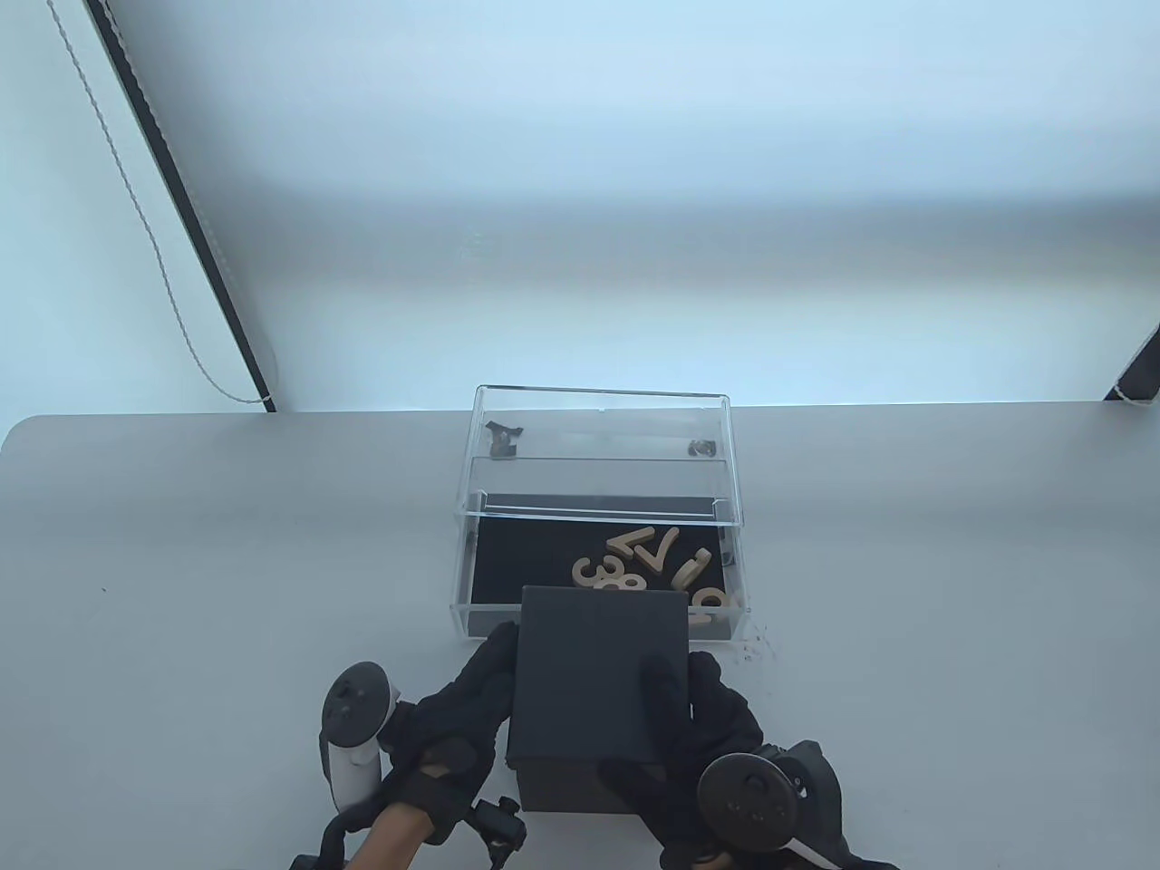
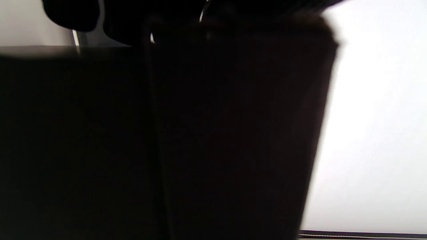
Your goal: Pour number blocks into a drawer
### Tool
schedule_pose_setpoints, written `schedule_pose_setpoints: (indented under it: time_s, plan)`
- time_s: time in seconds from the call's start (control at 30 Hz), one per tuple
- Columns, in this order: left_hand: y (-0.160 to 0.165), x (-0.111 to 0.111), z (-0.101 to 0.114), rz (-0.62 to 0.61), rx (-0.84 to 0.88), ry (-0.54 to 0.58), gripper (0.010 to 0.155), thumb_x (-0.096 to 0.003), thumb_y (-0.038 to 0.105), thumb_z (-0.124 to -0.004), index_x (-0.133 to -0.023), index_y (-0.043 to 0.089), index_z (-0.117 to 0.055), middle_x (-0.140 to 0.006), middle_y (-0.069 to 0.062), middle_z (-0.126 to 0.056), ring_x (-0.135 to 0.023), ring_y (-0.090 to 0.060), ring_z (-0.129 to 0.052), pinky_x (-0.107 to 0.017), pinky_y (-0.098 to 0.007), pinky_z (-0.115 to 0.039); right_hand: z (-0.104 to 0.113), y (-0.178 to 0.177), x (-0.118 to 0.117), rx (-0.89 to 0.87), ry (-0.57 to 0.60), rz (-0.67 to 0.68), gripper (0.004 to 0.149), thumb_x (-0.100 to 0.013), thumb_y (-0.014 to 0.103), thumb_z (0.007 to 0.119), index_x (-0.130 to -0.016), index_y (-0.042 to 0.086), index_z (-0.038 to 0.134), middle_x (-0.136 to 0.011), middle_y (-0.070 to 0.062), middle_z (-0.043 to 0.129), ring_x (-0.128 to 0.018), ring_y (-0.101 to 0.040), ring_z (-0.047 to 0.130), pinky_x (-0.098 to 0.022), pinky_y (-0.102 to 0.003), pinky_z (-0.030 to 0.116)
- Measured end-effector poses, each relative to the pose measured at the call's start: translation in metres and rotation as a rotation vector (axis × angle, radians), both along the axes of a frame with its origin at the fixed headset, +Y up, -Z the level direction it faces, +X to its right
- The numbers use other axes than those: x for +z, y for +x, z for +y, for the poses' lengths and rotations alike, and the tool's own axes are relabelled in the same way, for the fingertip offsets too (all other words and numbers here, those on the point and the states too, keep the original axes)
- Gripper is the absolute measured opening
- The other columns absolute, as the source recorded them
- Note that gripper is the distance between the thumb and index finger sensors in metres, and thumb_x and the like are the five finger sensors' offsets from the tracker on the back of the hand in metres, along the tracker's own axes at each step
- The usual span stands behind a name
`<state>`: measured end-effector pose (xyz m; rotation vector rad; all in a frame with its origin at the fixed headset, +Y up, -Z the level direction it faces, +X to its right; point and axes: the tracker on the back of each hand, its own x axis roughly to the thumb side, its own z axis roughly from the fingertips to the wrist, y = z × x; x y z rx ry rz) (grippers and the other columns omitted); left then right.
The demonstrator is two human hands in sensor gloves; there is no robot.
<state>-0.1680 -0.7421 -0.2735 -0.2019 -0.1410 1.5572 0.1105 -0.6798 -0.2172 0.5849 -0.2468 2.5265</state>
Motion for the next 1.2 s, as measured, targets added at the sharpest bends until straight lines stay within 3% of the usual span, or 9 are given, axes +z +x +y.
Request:
schedule_pose_setpoints:
  time_s: [0.23, 0.67, 1.03, 1.2]
  plan:
    - [0.002, 0.001, -0.005, 0.01, -0.042, -0.011, 0.061, -0.0492, 0.041, -0.061, -0.106, 0.023, -0.046, -0.116, -0.016, -0.046, -0.104, -0.046, -0.053, -0.071, -0.068, -0.051, -0.011, 0.001, -0.006, -0.01, -0.132, -0.001, 0.092, -0.041, 0.063, 0.076, -0.102, 0.005, 0.038, -0.093, -0.047, 0.035, -0.075, -0.061, 0.067, -0.055, -0.075, 0.057]
    - [0.002, 0.0, -0.017, -0.006, -0.069, -0.082, 0.061, -0.0493, 0.042, -0.06, -0.106, 0.025, -0.045, -0.117, -0.016, -0.046, -0.104, -0.046, -0.054, -0.071, -0.068, -0.05, -0.016, 0.0, -0.009, 0.007, -0.165, -0.007, 0.091, -0.041, 0.063, 0.075, -0.102, 0.006, 0.039, -0.093, -0.046, 0.035, -0.075, -0.06, 0.067, -0.056, -0.074, 0.057]
    - [-0.001, -0.003, -0.012, 0.037, -0.163, -0.021, 0.061, -0.0486, 0.041, -0.062, -0.105, 0.022, -0.051, -0.116, -0.017, -0.05, -0.103, -0.047, -0.055, -0.07, -0.068, -0.049, -0.015, 0.004, -0.013, -0.015, -0.214, -0.005, 0.09, -0.041, 0.063, 0.075, -0.103, 0.009, 0.038, -0.095, -0.044, 0.035, -0.077, -0.059, 0.066, -0.057, -0.074, 0.056]
    - [-0.002, -0.003, -0.002, 0.082, -0.209, 0.03, 0.06, -0.0486, 0.04, -0.064, -0.104, 0.021, -0.054, -0.115, -0.017, -0.051, -0.102, -0.047, -0.056, -0.07, -0.068, -0.049, -0.013, 0.016, -0.021, -0.11, -0.282, -0.004, 0.087, -0.041, 0.063, 0.073, -0.103, 0.011, 0.04, -0.098, -0.039, 0.037, -0.079, -0.058, 0.065, -0.058, -0.074, 0.055]
